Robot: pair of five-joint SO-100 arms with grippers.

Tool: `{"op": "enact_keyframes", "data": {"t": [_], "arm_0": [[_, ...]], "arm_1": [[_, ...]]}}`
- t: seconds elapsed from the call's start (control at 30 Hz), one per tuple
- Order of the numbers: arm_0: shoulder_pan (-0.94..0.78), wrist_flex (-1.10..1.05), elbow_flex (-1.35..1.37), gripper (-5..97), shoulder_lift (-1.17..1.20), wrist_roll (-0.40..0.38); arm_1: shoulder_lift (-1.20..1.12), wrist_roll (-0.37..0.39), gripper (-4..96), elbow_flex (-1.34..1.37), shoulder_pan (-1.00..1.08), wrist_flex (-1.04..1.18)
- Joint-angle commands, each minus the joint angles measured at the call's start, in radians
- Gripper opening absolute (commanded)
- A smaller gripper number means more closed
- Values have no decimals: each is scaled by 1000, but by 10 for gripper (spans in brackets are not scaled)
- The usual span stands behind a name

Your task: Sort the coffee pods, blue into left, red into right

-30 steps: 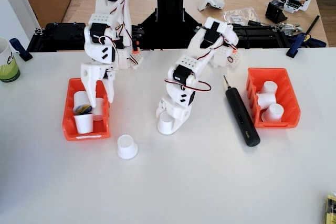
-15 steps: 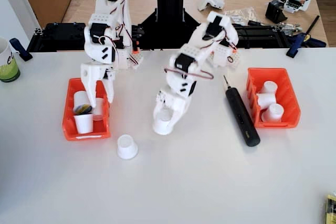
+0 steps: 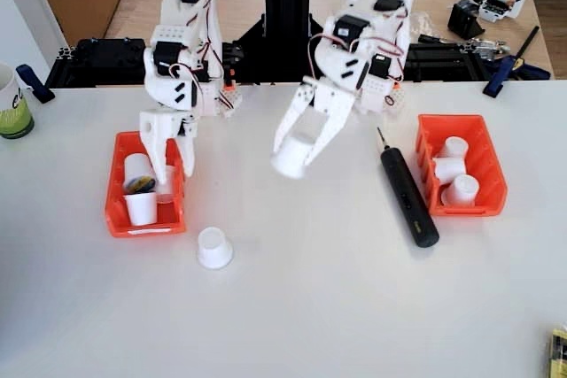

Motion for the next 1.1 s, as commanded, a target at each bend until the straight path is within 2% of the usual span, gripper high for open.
{"op": "enact_keyframes", "data": {"t": [0.0, 0.07, 0.13, 0.23, 0.43, 0.73, 0.83, 0.9, 1.0, 1.07], "arm_0": [[-12, -18, -67, 215, -14, -11], [-12, -21, -78, 218, -23, -14], [-17, -25, -80, 219, -26, -18], [-34, -25, -75, 221, -26, -9], [-52, -26, -64, 226, -18, -5], [-58, -26, -71, 222, -17, -5], [-60, -26, -72, 222, -17, -5], [-60, -25, -74, 221, -17, -5], [-57, -25, -77, 221, -15, -5], [-57, -25, -77, 221, -17, -5]], "arm_1": [[380, 8, 51, 675, -17, -434], [362, -38, 54, 715, -8, -540], [365, -44, 54, 808, -6, -660], [345, -57, 52, 1002, 0, -996], [137, -57, 76, 1161, 32, -1427], [-337, 181, 184, 1207, 17, -1887], [-568, 255, 280, 1147, 5, -2074], [-635, 275, 392, 1103, 2, -2098], [-624, 267, 463, 1083, -9, -2068], [-600, 279, 472, 1075, -21, -2006]]}}
